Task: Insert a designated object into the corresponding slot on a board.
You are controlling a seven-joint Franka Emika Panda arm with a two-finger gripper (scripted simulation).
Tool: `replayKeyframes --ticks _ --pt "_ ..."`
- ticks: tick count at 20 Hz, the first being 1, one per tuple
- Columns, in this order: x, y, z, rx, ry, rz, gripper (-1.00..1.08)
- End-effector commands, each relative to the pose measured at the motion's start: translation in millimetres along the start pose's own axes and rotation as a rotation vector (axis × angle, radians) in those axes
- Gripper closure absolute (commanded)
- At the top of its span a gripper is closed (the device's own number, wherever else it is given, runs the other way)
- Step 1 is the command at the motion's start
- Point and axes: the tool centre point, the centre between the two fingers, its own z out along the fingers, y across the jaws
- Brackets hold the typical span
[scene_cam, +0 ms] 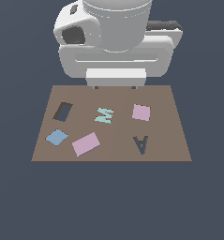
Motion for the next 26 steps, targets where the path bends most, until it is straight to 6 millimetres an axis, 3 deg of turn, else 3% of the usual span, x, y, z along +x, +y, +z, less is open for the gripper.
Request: replayKeyframes --ticks 1,14,26 --pt "0 0 0 0.0 0.0 0.0 -0.92" --pt "16 3 15 -0.002 0.001 0.121 -0.92" --pt "60 23 59 -0.006 0.004 0.48 -0.92"
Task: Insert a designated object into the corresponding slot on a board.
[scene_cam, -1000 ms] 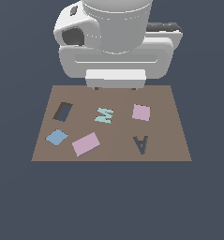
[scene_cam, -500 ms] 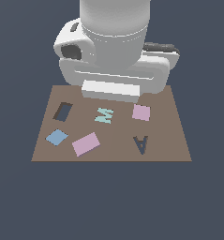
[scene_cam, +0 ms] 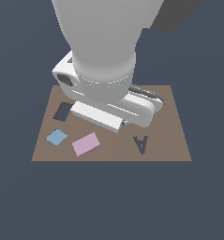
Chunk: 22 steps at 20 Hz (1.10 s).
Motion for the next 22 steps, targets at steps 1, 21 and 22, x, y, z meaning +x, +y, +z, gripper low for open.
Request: replayKeyframes --ticks 1,21,22 --pt "13 3 13 -0.002 0.001 0.101 -0.92" --pt "75 37 74 -0.003 0.003 0.617 -0.92" --pt "76 38 75 -0.003 0.003 0.625 -0.92"
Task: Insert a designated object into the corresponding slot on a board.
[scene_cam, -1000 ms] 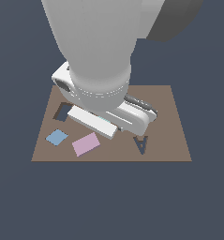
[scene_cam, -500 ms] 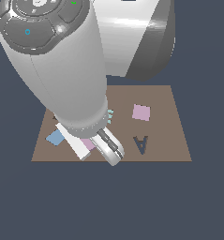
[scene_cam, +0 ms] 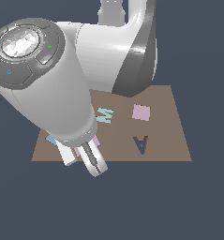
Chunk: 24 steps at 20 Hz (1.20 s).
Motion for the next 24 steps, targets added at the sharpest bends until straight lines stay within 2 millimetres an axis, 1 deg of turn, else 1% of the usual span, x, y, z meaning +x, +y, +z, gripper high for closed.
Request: replayKeyframes --ticks 1,7,12,15,16,24 --pt "3 0 2 0.001 0.0 0.022 -0.92" --pt "3 1 4 0.0 0.0 0.024 -0.92" --pt "4 1 19 0.001 0.0 0.028 -0.92" --pt "4 1 23 0.001 0.0 0.029 -0.92" --pt "4 1 23 0.001 0.0 0.029 1.08" --pt "4 1 23 0.001 0.0 0.029 1.08"
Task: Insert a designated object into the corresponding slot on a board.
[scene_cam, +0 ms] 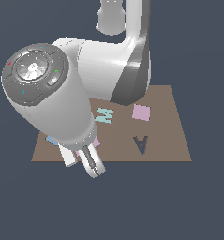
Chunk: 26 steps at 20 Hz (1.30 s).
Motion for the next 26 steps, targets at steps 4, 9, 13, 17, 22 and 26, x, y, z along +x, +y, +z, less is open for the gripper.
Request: replayKeyframes --ticks 4,9,13,17,22,26 --pt "0 0 0 0.0 0.0 -0.001 1.08" --pt "-1 4 0 0.0 0.0 -0.021 1.08" --pt "-3 11 -1 0.0 0.0 -0.058 1.08" --pt "-6 23 -1 0.0 0.0 -0.115 1.08" --pt "-9 42 -3 0.0 0.0 -0.214 1.08" --pt "-9 63 -4 0.0 0.0 -0.314 1.08"
